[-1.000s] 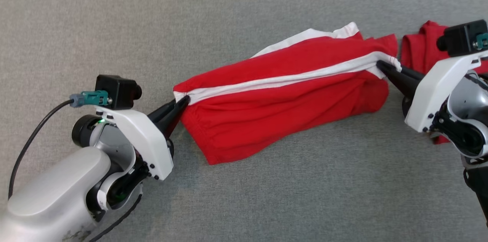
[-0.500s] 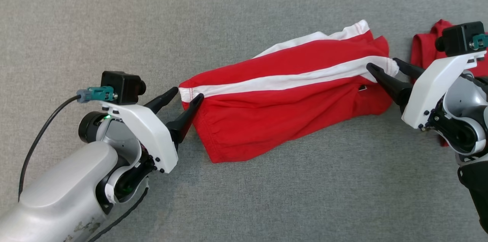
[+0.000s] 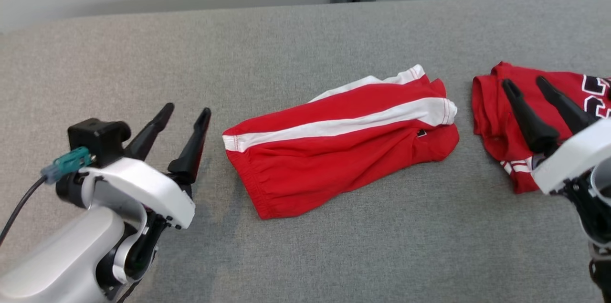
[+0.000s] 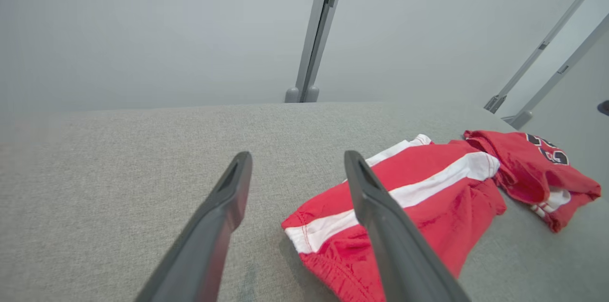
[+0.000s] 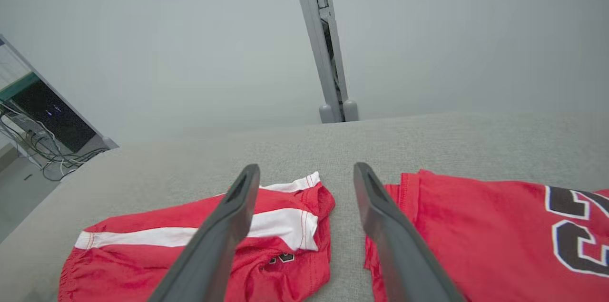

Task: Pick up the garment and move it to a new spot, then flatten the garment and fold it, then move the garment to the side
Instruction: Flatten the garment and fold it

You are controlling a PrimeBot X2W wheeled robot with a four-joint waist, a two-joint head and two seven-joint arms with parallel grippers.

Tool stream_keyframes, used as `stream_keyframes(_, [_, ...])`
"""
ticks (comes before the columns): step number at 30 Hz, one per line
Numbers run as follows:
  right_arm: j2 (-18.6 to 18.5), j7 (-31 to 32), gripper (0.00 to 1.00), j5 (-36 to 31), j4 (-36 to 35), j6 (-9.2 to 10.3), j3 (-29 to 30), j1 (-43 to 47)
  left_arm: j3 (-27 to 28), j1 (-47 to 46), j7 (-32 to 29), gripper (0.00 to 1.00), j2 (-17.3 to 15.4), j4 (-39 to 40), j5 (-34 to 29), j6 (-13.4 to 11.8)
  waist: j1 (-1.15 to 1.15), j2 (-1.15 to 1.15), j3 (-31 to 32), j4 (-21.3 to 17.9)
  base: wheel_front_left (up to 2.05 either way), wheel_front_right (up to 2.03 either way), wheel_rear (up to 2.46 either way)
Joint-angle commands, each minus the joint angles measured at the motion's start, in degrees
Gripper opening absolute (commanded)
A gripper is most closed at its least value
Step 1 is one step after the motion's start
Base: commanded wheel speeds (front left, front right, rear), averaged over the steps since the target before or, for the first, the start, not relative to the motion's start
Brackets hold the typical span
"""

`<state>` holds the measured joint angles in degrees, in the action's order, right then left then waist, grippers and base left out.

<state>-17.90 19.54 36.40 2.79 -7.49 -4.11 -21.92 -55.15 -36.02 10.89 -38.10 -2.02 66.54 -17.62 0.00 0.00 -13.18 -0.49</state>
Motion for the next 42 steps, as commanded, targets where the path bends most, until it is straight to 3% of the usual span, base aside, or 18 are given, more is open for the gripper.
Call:
stream_keyframes(1, [0.8, -1.6, 1.00, -0.9, -0.7, -0.01, 1.2, 2.0, 1.2, 1.7, 1.4, 1.00, -0.3, 0.4, -0.3, -1.2, 0.00, 0.00, 1.5, -0.3, 0.00, 0.00, 0.00])
stream_keyframes(7, [5.1, -6.3, 1.00, -3.5, -0.5, -0.01, 4.6, 7.1, 7.2, 8.4, 4.2, 1.00, 0.7, 2.6, -3.8, -4.9, 0.00, 0.00, 2.5, 0.5, 0.00, 0.00, 0.00])
stream_keyframes(12, [6.8, -7.8, 1.00, -3.7, 2.8, -0.01, 5.0, 6.1, 14.8, 14.7, 4.3, 1.00, 3.8, 4.8, -11.6, -5.8, 0.00, 0.00, 2.6, 2.0, 0.00, 0.00, 0.00])
stream_keyframes(22, [5.7, -7.0, 1.00, -1.6, 22.2, -0.01, 1.7, -4.8, 19.2, 20.7, 4.3, 1.00, 9.7, 4.9, -18.0, -2.2, 0.00, 0.00, 1.5, 6.2, 0.00, 0.00, 0.00])
stream_keyframes(29, [4.7, -3.2, 1.00, -1.9, 37.5, -0.01, 3.2, -12.9, 19.6, 21.9, 4.3, 1.00, 12.1, 3.5, -19.6, -0.3, 0.00, 0.00, 0.8, 9.6, 0.00, 0.00, 0.00])
stream_keyframes(42, [4.8, 0.9, 1.00, 1.6, 53.9, 0.00, 6.3, -19.6, 20.0, 22.0, 4.3, 1.00, 14.2, 2.1, -21.1, 1.2, 0.00, 0.00, -1.2, 13.3, 0.00, 0.00, 0.00])
